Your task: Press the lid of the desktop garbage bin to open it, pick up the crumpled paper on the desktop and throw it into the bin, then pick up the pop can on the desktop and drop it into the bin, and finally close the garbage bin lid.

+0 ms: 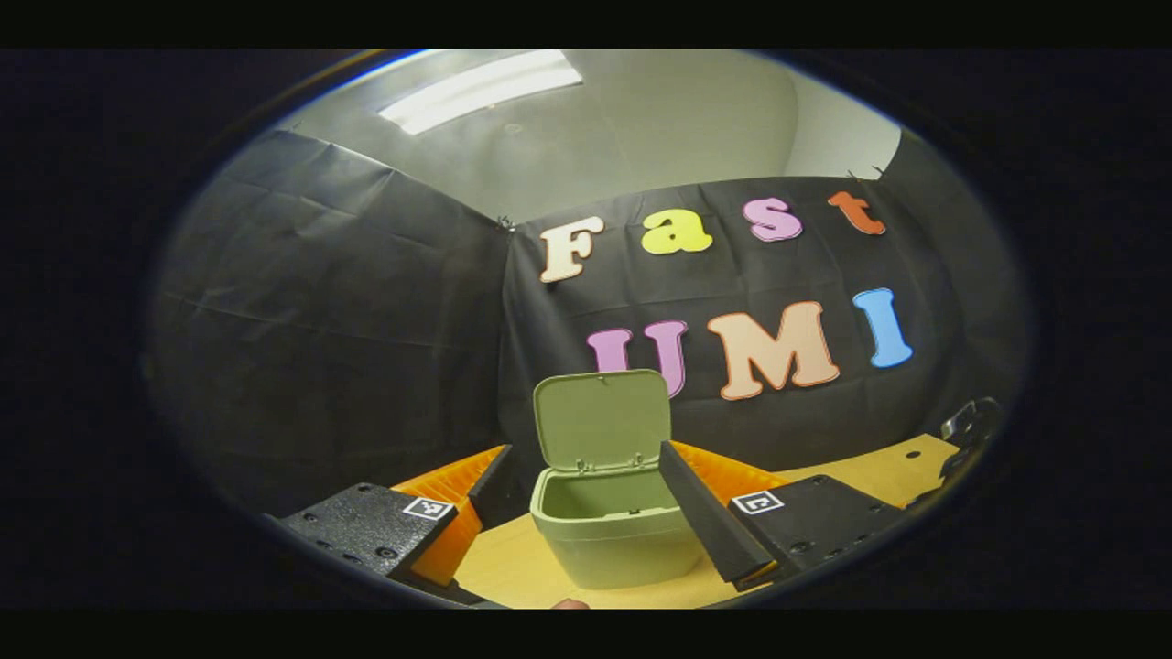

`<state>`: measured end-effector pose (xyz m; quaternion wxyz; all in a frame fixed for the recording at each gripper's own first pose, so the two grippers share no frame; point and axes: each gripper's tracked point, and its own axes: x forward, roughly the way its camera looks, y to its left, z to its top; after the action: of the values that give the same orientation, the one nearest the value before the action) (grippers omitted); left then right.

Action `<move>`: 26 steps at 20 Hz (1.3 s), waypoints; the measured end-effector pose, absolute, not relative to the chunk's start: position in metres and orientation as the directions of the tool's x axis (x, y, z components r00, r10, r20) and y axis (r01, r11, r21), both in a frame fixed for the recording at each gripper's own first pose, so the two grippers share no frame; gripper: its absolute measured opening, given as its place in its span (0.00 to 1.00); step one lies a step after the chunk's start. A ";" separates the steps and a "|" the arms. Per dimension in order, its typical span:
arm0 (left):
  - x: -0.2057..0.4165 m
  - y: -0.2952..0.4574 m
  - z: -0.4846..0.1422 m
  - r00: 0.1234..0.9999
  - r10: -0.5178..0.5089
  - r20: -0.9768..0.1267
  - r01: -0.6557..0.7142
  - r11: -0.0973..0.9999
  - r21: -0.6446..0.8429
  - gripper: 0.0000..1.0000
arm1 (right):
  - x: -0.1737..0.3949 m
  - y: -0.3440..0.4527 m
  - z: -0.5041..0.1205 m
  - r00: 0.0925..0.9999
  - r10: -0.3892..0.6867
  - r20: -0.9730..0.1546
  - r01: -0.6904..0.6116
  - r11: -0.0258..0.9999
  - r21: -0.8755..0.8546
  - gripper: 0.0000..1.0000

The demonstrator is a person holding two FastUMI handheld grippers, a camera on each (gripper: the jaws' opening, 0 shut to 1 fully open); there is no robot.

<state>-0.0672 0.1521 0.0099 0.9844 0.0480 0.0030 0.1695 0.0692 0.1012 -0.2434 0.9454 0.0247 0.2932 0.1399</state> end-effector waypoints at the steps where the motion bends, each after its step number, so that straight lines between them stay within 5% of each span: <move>1: -0.068 0.156 0.007 0.941 0.339 0.005 -0.338 0.936 0.097 0.94 | 0.077 0.109 -0.228 0.805 0.290 -0.517 -0.268 0.956 0.119 0.08; 8: -0.077 0.185 -0.016 0.932 0.360 -0.037 -0.356 0.930 0.094 0.99 | 0.122 0.180 -0.120 0.864 0.379 -0.331 -0.383 0.922 0.055 0.08; 12: -0.080 0.203 -0.036 0.924 0.373 -0.083 -0.365 0.926 0.101 0.94 | 0.137 0.231 -0.079 0.856 0.443 -0.268 -0.450 0.892 0.036 0.08; 23: -0.098 0.245 -0.062 0.903 0.403 -0.150 -0.383 0.912 0.147 1.00 | 0.144 0.366 -0.066 0.769 0.601 -0.217 -0.611 0.791 0.022 0.10; 24: -0.096 0.246 -0.065 0.903 0.400 -0.160 -0.378 0.914 0.150 0.95 | 0.143 0.371 -0.064 0.766 0.607 -0.212 -0.617 0.787 0.026 0.33; 26: -0.095 0.248 -0.069 0.903 0.394 -0.170 -0.372 0.916 0.147 0.99 | 0.148 0.374 -0.060 0.779 0.596 -0.195 -0.602 0.798 0.032 0.78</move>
<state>-0.0952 0.2478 -0.0695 0.9739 0.0558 0.0984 0.1967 0.1477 0.3744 -0.0604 0.9431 -0.0160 0.0979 0.3175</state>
